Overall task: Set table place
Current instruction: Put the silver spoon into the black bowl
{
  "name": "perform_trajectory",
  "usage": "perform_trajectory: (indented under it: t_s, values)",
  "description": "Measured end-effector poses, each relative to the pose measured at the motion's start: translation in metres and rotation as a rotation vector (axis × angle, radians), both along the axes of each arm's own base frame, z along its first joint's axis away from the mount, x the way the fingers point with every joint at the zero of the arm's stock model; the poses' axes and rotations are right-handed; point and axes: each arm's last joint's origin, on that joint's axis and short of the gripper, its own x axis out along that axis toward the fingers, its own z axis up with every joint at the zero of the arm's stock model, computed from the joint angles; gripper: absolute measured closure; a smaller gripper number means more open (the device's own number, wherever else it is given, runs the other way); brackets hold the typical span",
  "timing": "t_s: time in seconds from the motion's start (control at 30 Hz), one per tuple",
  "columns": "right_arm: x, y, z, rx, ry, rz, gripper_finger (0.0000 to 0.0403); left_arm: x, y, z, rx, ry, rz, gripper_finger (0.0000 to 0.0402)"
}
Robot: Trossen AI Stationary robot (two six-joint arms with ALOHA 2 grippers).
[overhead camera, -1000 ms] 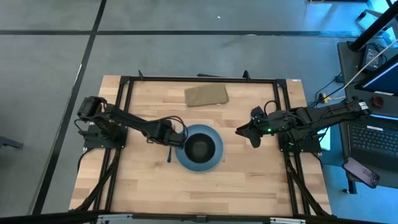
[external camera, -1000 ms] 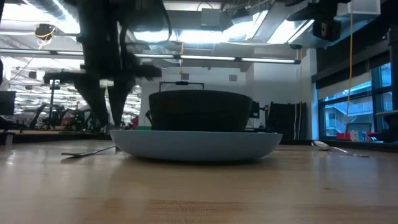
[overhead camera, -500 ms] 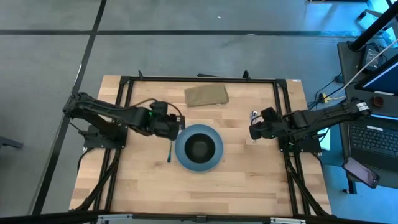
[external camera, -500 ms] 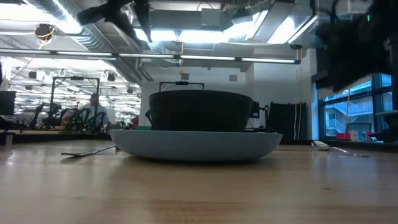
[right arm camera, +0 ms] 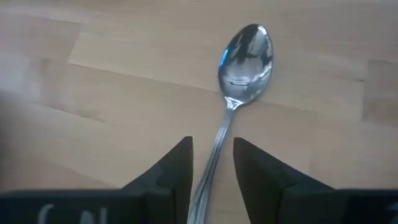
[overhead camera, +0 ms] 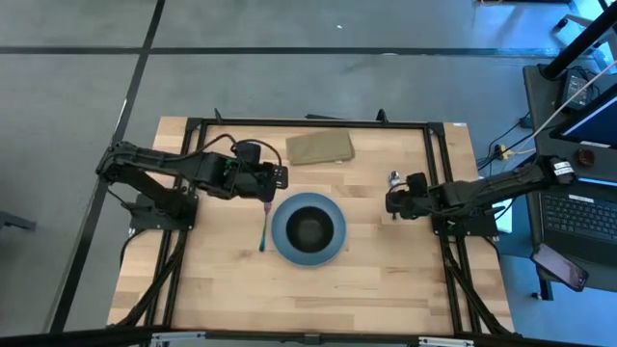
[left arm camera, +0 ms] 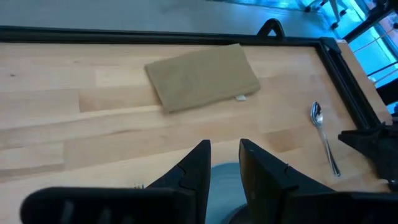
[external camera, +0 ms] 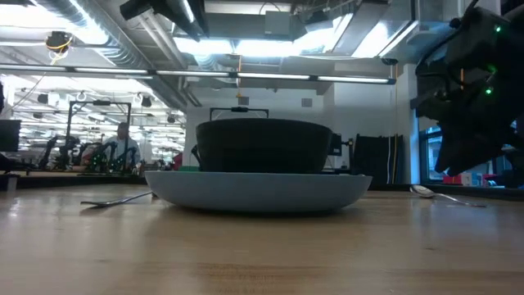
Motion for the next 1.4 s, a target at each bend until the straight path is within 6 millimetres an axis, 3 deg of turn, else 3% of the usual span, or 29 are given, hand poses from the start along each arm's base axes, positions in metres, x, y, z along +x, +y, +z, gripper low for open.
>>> perform_trajectory:
  t_s: [0.3, 0.7, 1.13, 1.27, 1.4]
  values:
    - [0.001, -0.001, -0.003, 0.006, 0.015, -0.029, 0.0285, 0.0, 0.002, 0.0, 0.001, 0.001, 0.005, 0.0324]
    - [0.013, 0.001, -0.022, -0.011, 0.12, -0.029, 0.0285, 0.0, 0.002, 0.0, 0.001, 0.0, 0.005, 0.0309]
    - [0.028, 0.003, -0.044, -0.026, 0.184, -0.03, 0.0286, 0.0, 0.002, 0.0, 0.01, 0.018, -0.014, 0.0329]
    - [0.029, 0.003, -0.047, -0.038, 0.211, -0.034, 0.0304, 0.0, 0.002, 0.0, 0.011, 0.021, -0.014, 0.0332]
    - [0.029, 0.003, -0.048, -0.032, 0.211, -0.035, 0.0347, 0.0, 0.001, 0.0, 0.016, 0.023, -0.013, 0.0328]
